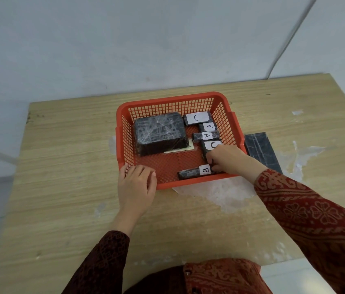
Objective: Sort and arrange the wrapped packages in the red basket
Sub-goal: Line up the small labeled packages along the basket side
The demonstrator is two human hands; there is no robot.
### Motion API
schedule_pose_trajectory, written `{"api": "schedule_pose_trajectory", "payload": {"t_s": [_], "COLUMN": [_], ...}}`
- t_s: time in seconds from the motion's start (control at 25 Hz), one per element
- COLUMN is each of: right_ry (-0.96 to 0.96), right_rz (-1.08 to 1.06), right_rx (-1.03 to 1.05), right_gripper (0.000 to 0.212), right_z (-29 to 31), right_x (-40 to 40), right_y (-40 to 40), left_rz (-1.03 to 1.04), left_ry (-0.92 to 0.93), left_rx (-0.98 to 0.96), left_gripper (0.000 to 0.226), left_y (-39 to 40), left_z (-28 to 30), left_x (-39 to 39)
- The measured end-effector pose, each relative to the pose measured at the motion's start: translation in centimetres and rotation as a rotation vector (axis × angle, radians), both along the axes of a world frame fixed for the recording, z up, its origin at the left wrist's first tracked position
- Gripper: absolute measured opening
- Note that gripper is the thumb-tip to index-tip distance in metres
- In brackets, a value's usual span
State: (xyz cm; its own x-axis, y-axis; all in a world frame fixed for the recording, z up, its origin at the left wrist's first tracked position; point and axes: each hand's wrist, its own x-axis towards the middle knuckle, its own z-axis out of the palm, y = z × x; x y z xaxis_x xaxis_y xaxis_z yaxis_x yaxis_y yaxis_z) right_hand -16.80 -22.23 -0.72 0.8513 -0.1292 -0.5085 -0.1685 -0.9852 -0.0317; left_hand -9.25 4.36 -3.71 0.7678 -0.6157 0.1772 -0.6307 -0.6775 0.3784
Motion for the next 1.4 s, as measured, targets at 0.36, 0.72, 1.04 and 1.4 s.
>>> {"api": "schedule_pose_trajectory", "payload": {"t_s": [0.36, 0.72, 1.04, 1.4], "right_ry": [-0.422, -0.588, -0.606, -0.384], "right_rz": [-0.461, -0.312, -0.145, -0.326], "right_rx": [0.656, 0.383, 0.532, 0.835], "right_gripper": [0.091, 0.097, 0.066, 0.045], "right_z": [-2.9, -1.5, 5.7, 6.6], "right_x": [5.7, 4.6, 3.1, 2.4], "right_y": [3.8, 4.5, 0.1, 0.2], "left_rz": [0.284, 0.38, 0.101, 0.128], "left_ry": [0.618, 0.706, 0.628, 0.721], "left_rx": [-0.251, -0.314, -0.526, -0.774], "left_gripper": [0.07, 0.067, 0.075, 0.065], "left_y": [-5.4, -5.4, -1.9, -1.8], "left_z": [1.2, 2.2, 6.3, 5.8], "left_x": [5.8, 6.0, 3.3, 2.2]}}
